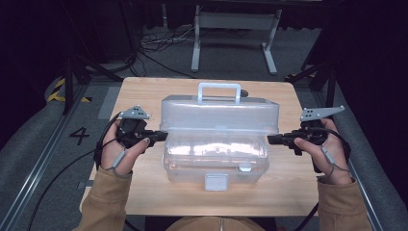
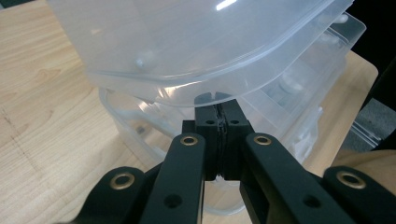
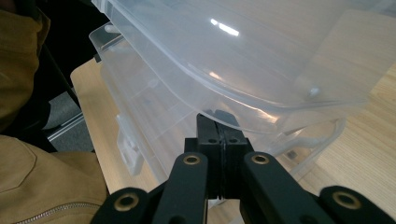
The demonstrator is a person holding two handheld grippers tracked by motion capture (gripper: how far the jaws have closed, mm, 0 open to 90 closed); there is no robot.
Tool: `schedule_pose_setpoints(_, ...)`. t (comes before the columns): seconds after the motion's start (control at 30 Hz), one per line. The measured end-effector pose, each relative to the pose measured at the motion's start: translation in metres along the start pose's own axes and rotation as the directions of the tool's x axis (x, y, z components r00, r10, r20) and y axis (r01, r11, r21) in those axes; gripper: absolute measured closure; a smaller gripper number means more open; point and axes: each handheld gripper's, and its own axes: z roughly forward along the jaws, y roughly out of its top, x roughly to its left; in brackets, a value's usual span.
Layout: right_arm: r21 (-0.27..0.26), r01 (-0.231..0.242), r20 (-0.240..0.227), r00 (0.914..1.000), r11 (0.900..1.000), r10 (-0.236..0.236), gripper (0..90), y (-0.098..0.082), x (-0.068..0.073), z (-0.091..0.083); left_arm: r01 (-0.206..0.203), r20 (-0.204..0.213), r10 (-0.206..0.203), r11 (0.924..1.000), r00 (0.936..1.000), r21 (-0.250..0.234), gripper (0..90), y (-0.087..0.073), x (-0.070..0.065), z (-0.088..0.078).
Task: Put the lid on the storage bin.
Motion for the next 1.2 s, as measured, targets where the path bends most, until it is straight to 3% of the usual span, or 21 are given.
schedule_pose_setpoints(0.2, 0.028, 0.005, -0.003, 1.0000, 1.000, -0.005, 90.0, -0.001, 0.001, 0.000, 0.006, 0.009, -0.006, 0.9991, 0.9999, 0.041, 87.3, -0.003, 0.003, -0.003)
schedule_pose_setpoints(0.37, 0.067, 0.016, -0.004, 0.9999, 0.998, -0.016, 90.0, -0.001, 0.002, 0.001, 0.044, -0.004, -0.044, 0.9957, 0.9990, 0.081, 87.5, -0.009, 0.010, -0.011)
schedule_pose_setpoints(0.77, 0.149, 0.040, -0.002, 0.9992, 0.988, -0.040, 90.0, -0.003, 0.005, 0.003, 0.065, -0.055, -0.061, 0.9951, 0.9967, 0.075, 85.2, -0.013, 0.020, -0.015)
schedule_pose_setpoints(1.2, 0.242, 0.088, -0.001, 0.9959, 0.966, -0.091, 90.0, -0.005, 0.010, 0.006, 0.066, -0.063, -0.061, 0.9943, 0.9961, 0.084, 84.2, -0.016, 0.027, -0.011)
